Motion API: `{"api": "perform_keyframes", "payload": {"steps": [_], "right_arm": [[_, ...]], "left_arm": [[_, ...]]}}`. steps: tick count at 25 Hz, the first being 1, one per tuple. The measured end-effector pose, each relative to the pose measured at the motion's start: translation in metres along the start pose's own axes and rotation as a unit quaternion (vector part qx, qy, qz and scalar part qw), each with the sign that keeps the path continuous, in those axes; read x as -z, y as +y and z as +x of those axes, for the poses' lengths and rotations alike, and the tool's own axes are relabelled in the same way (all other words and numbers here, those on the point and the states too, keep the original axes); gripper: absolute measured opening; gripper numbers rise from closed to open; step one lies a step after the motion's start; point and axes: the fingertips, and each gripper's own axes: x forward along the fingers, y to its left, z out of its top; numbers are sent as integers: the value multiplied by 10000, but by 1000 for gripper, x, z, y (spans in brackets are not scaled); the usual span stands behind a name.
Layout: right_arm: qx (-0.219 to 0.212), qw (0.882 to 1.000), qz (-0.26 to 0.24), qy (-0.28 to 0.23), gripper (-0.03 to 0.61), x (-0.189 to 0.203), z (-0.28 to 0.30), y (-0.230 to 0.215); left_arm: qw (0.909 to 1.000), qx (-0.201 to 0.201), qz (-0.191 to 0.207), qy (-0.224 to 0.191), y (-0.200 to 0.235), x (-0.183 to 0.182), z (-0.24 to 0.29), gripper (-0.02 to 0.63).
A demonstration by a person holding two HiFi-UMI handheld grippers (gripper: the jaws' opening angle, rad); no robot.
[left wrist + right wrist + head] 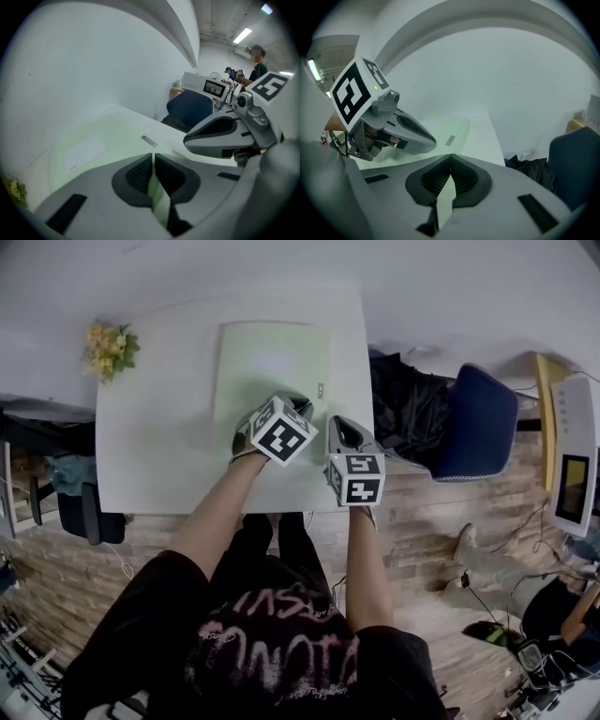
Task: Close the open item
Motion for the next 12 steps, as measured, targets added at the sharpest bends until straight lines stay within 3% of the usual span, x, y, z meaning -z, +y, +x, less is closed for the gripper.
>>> {"api": "perform_keyframes", "payload": {"steps": [12], "right_arm": [[-120,9999,24,-5,11,-6,16,-7]], "left_arm": [[9989,323,-23,334,-1,-2,10,23]]}}
